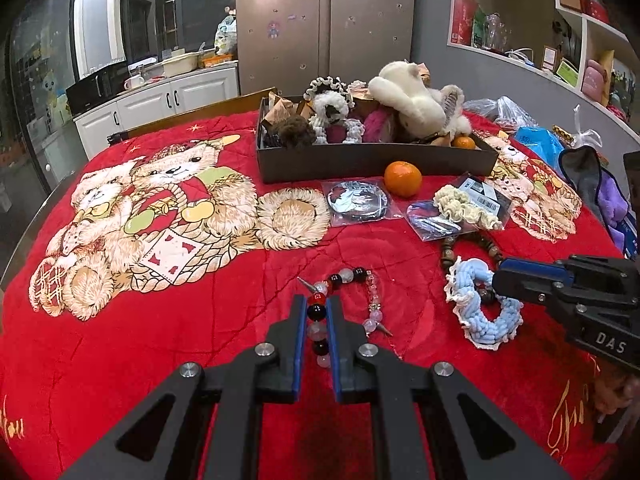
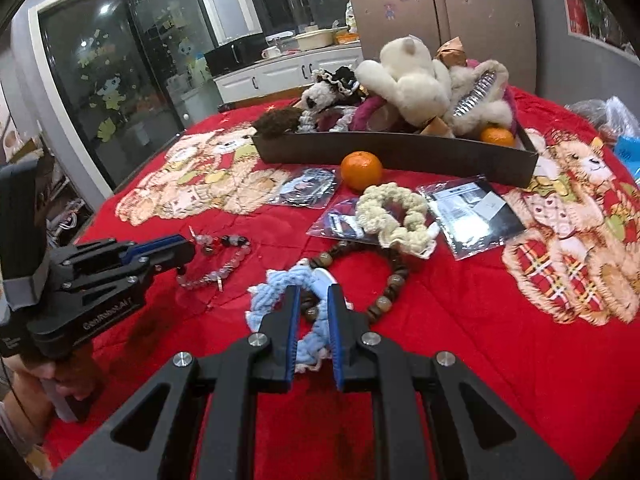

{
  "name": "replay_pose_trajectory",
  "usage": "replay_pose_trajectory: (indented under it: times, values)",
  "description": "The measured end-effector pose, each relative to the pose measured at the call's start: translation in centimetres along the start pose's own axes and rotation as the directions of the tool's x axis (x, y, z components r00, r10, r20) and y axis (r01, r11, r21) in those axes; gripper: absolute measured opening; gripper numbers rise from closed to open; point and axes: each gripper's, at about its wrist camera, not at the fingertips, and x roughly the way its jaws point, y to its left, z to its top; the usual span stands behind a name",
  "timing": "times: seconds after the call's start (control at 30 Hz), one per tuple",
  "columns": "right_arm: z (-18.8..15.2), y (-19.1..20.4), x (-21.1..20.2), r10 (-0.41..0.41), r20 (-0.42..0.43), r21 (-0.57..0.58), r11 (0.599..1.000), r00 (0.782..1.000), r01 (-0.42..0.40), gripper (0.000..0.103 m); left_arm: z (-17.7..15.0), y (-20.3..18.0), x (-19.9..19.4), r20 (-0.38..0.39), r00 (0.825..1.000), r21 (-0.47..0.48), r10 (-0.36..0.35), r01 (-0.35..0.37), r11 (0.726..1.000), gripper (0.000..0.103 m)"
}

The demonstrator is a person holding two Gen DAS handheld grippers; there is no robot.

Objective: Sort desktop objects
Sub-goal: 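Close the left gripper on the bead bracelet while the right grasps the blue scrunchie, then lift the bracelet with the left gripper while the right lifts the blue scrunchie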

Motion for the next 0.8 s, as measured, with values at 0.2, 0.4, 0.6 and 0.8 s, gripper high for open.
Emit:
replay_pose_trajectory:
  times: [0.2,0.4,0.6,0.8]
  values:
    - [-0.2,-0.5,1.0,-0.016,-0.026,-0.002,1.000,1.000,0.016,0.015,-0.1,0.2,0.2,-0.013,1.000,-0.004,-0.006,0.006,1.000,0.010]
    - [-0.1,-0.8,1.3,0.012,-0.036,0.013,1.000,0.999,-0.012,0.018,-0.4,-0.2,1.0,-0.047,0.999,0.012,-0.016,0.017,1.000,0.010]
    - [0.0,-0.1,1.9,0.058,-0.055,-0.010,0.998,0.997,-0.059,0.042,-0.5,0.1,1.4,-0.064,0.997,-0.009,-0.036,0.035,0.999,0.010]
    - [0.1,0.6,2.4,0.023,-0.070,-0.031,0.999,0.997,-0.026,0.042,-0.6,0.1,1.5,-0.072,0.997,-0.010,-0.039,0.038,0.999,0.010]
